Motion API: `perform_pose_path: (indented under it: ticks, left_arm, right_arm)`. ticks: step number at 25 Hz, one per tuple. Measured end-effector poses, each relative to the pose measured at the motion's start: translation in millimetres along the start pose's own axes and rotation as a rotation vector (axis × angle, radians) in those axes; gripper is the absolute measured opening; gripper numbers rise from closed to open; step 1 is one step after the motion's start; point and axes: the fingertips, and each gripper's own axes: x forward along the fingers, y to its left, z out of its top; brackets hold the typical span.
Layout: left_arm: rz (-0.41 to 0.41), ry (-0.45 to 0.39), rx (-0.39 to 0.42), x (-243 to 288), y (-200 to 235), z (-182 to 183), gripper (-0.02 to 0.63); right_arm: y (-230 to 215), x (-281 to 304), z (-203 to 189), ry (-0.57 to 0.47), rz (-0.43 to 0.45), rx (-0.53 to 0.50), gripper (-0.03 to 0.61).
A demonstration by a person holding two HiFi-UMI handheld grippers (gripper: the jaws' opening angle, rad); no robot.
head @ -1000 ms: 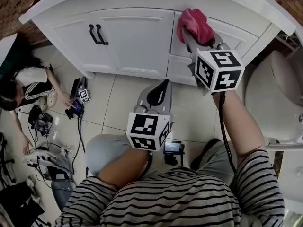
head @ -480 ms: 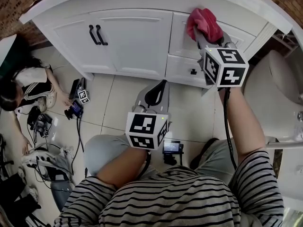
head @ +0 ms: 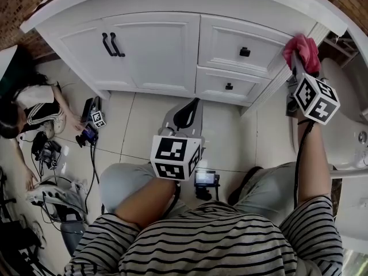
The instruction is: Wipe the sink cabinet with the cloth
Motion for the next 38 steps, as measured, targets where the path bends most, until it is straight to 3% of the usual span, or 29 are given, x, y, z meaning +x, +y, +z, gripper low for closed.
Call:
perform_pose_path:
  ticks: [2,5,9,13,18,22,26,33,38]
  left_arm:
    - [-0.009,0.006,-0.001,1.1,-3.4,-1.9,0.002]
    - [-0.02,0.006,0.0,2.7,-6.7,-1.7,0.002]
    - [-0.013,0.002,-0.001,4.7,-3.0,-0.2,0.002]
    - [-0.005,0.0,0.006,3.7,1.5,1.0,0.002]
    - [0.004,-0.005,-0.01,0.8,9.9,3.5,0.002]
    - [-0.002,-0.007,-0.017,0.7,10.5,4.6,0.002]
    - [-0.008,0.016,0.001,4.0,3.0,-3.9,0.002]
    - [0.007,0.039,0.019,6.5,3.5,-12.2,0.002]
    - [0.001,0.041,0.013,8.8,-0.8,-14.1,0.002]
  right_arm:
    - [7.3,-7.2,6.1,-0.024,0.02,0.018,0.097]
    - [78.1,-8.4,19.1,-0.077,0.216,0.007,0.097]
    - [192.7,12.7,13.4,-0.092,0.456,-0.13,0.097]
    - [259.5,43.1,-6.1,-0.059,0.558,-0.25,0.097]
    - [233.4,67.9,-24.8,-0.004,0.502,-0.239,0.098]
    - [173.4,57.6,-29.5,0.012,0.373,-0.189,0.097]
    - [122.0,40.5,-33.0,0.028,0.321,-0.078,0.104]
    - [39.1,22.8,-40.5,0.043,0.139,-0.03,0.092]
    - [22.8,7.2,-44.7,0.047,0.092,-0.029,0.089]
